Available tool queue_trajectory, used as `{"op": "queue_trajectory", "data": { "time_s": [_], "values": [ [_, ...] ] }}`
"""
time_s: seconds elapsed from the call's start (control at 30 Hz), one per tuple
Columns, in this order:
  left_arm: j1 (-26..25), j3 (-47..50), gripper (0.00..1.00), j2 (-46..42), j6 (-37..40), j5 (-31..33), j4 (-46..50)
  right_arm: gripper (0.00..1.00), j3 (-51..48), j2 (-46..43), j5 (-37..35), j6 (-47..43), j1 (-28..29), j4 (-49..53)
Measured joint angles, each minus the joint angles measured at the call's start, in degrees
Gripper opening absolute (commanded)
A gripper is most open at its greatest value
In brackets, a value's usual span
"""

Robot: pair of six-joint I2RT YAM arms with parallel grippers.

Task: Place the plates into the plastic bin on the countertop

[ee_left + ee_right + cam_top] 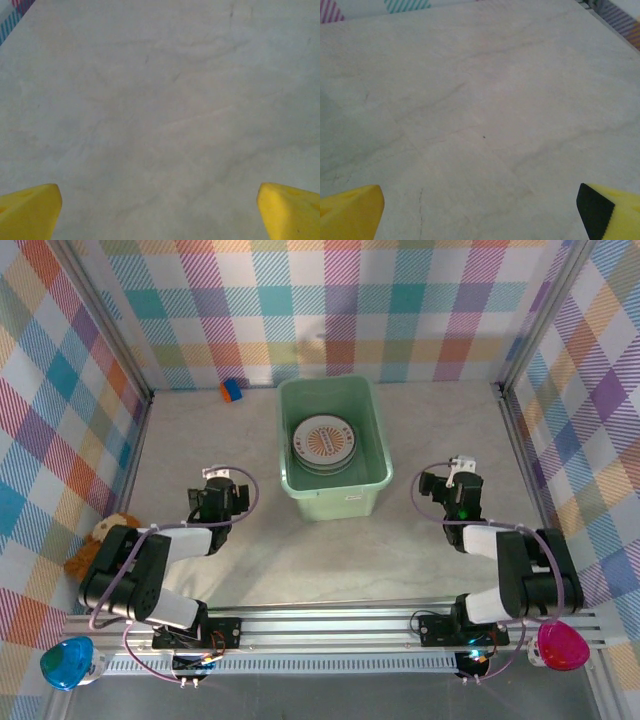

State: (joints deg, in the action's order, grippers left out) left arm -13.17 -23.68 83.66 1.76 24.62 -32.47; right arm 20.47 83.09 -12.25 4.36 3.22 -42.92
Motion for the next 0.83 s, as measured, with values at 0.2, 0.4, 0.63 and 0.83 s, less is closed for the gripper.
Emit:
{"op": "queue_trajectory", "data": {
  "time_s": [0.2, 0.4, 0.63, 0.83],
  "values": [
    [5.49, 0.76, 1.00, 5.68, 0.61, -6.01, -12.92, 0.99, 0.46, 4.85, 7.69, -3.19, -1.03, -2.21],
    [6.64, 0.76, 1.00, 6.75, 0.39, -8.96, -14.43, 0.99, 2.19, 4.85, 10.03, -3.43, -1.75, -2.43],
    [6.71, 0.76, 1.00, 6.75, 0.28, -10.03, -14.64, 0.99, 2.51, 4.85, 11.28, -3.54, -2.05, -2.45],
    [6.73, 0.76, 1.00, 6.75, 0.20, -10.25, -14.67, 0.99, 2.75, 4.85, 11.93, -3.56, -2.38, -2.45]
  ]
}}
